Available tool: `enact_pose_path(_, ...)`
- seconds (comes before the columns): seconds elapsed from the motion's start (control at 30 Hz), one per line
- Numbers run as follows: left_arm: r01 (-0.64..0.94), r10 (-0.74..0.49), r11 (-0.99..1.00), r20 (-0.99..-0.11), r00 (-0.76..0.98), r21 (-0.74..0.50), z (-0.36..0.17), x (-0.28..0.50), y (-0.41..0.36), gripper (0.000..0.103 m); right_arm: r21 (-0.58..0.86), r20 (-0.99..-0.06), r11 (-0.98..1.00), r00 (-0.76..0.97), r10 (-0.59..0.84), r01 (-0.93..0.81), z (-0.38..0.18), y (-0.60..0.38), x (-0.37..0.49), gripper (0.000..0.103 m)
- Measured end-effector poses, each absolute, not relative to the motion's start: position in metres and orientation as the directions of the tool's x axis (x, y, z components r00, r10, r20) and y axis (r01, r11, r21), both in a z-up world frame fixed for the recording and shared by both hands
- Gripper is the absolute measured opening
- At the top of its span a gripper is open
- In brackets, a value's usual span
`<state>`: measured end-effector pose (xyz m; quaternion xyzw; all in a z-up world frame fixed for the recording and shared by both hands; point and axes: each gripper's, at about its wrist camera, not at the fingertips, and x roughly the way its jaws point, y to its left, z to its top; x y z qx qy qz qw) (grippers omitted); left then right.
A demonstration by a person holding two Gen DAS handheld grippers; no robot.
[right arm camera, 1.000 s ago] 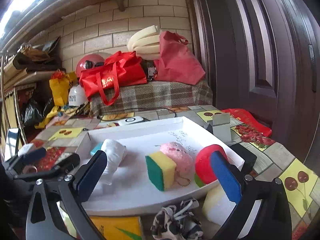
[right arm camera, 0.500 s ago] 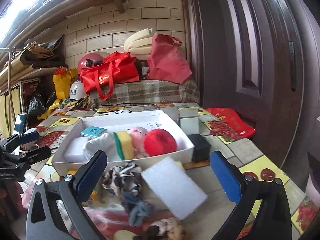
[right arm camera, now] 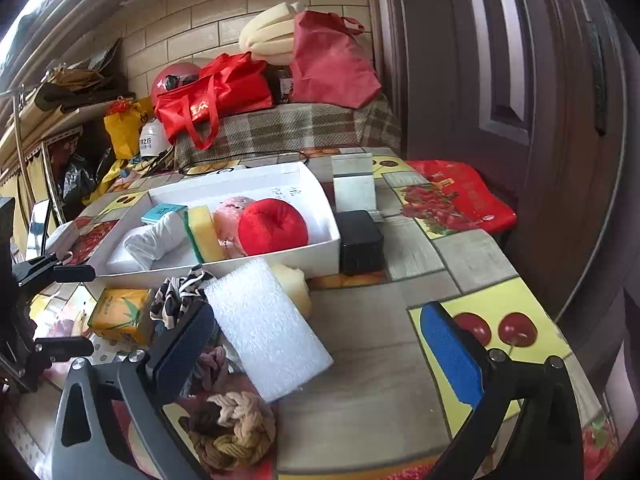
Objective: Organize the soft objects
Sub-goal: 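Grasp the yellow tissue pack with the left tool while the right grasps the white foam sheet, then carry the tissue pack with the left tool while the right carries the foam sheet into the tray, releasing both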
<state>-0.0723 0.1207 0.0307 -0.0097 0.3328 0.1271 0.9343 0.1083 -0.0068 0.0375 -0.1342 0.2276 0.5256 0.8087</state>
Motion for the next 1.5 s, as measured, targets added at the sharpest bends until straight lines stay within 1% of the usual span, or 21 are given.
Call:
enact_pose_path(0.07,-0.235,0.223,0.970,-0.638,0.737,0.067,0.029,-0.069,0.120,0.103,0.023,-0.542,0.379,0.306,0.782,-0.925,0.034,0.009,0.109,0.103)
enact_pose_path(0.17,-0.230,0.184,0.973,-0.701,0.689,0.029,0.018,-0.060,0.130,0.103,0.005,-0.610,0.336,0.263,0.747,-0.942,0.026,0.030,0.106,0.103)
enact_pose_path(0.23,-0.223,0.172,0.975,-0.708,0.685,0.020,0.016,-0.057,0.130,0.103,-0.006,-0.655,0.339,0.260,0.710,-0.941,0.020,0.037,0.107,0.100)
enact_pose_path(0.27,-0.216,0.164,0.976,-0.707,0.688,0.016,0.016,-0.057,0.127,0.103,0.000,-0.671,0.349,0.259,0.695,-0.937,0.017,0.039,0.110,0.096)
enact_pose_path(0.37,-0.178,0.103,0.983,-0.704,0.703,-0.034,0.016,-0.061,0.115,0.102,0.065,-0.676,0.386,0.244,0.695,-0.920,0.016,0.032,0.125,0.054)
enact_pose_path(0.43,-0.148,0.070,0.987,-0.685,0.725,-0.056,0.019,-0.069,0.101,0.102,0.122,-0.653,0.415,0.242,0.718,-0.901,0.018,0.021,0.135,0.053)
enact_pose_path(0.47,-0.154,0.083,0.987,-0.670,0.738,-0.048,0.022,-0.073,0.094,0.102,0.142,-0.638,0.424,0.245,0.730,-0.895,0.021,0.017,0.138,0.053)
enact_pose_path(0.53,-0.202,0.153,0.979,-0.625,0.765,-0.008,0.030,-0.080,0.089,0.102,0.165,-0.608,0.441,0.261,0.750,-0.882,0.024,0.007,0.140,0.053)
enact_pose_path(0.6,-0.249,0.198,0.968,-0.609,0.768,0.001,0.033,-0.079,0.095,0.102,0.161,-0.598,0.443,0.270,0.755,-0.882,0.026,0.005,0.139,0.053)
enact_pose_path(0.73,-0.293,0.227,0.956,-0.668,0.708,0.014,0.024,-0.056,0.114,0.102,0.143,-0.597,0.436,0.274,0.754,-0.888,0.028,0.008,0.136,0.053)
enact_pose_path(0.87,-0.299,0.243,0.953,-0.713,0.658,0.048,0.016,-0.035,0.120,0.102,0.170,-0.595,0.440,0.264,0.759,-0.882,0.027,0.006,0.142,0.053)
enact_pose_path(0.93,-0.306,0.256,0.949,-0.747,0.614,0.074,0.007,-0.026,0.121,0.088,0.179,-0.595,0.441,0.261,0.761,-0.879,0.027,0.007,0.144,0.053)
enact_pose_path(0.97,-0.310,0.263,0.947,-0.759,0.595,0.086,0.004,-0.023,0.122,0.072,0.181,-0.593,0.441,0.260,0.762,-0.879,0.027,0.007,0.144,0.053)
enact_pose_path(1.03,-0.311,0.253,0.948,-0.756,0.603,0.068,0.003,-0.026,0.123,0.055,0.184,-0.584,0.441,0.263,0.768,-0.879,0.028,0.005,0.144,0.053)
enact_pose_path(1.07,-0.317,0.250,0.947,-0.755,0.606,0.058,0.004,-0.027,0.124,0.050,0.184,-0.577,0.443,0.269,0.771,-0.877,0.029,0.003,0.143,0.053)
enact_pose_path(1.13,-0.340,0.267,0.939,-0.747,0.609,0.059,0.005,-0.030,0.125,0.049,0.188,-0.558,0.448,0.281,0.781,-0.874,0.031,-0.001,0.143,0.053)
enact_pose_path(1.23,-0.365,0.315,0.928,-0.673,0.670,0.071,0.018,-0.046,0.118,0.049,0.194,-0.499,0.458,0.315,0.808,-0.868,0.037,-0.012,0.140,0.053)
enact_pose_path(1.33,-0.462,0.448,0.880,-0.511,0.734,0.108,0.039,-0.077,0.107,0.049,0.155,-0.403,0.462,0.371,0.837,-0.873,0.046,-0.029,0.123,0.053)
enact_pose_path(1.4,-0.514,0.503,0.853,-0.411,0.761,0.092,0.048,-0.098,0.103,0.049,0.134,-0.371,0.438,0.365,0.854,-0.889,0.048,-0.036,0.108,0.053)
enact_pose_path(1.43,-0.540,0.527,0.838,-0.380,0.760,0.082,0.051,-0.105,0.104,0.049,0.127,-0.361,0.418,0.351,0.864,-0.900,0.049,-0.039,0.099,0.053)
enact_pose_path(1.5,-0.575,0.556,0.815,-0.366,0.746,0.065,0.052,-0.109,0.108,0.049,0.106,-0.351,0.381,0.324,0.878,-0.918,0.049,-0.041,0.079,0.053)
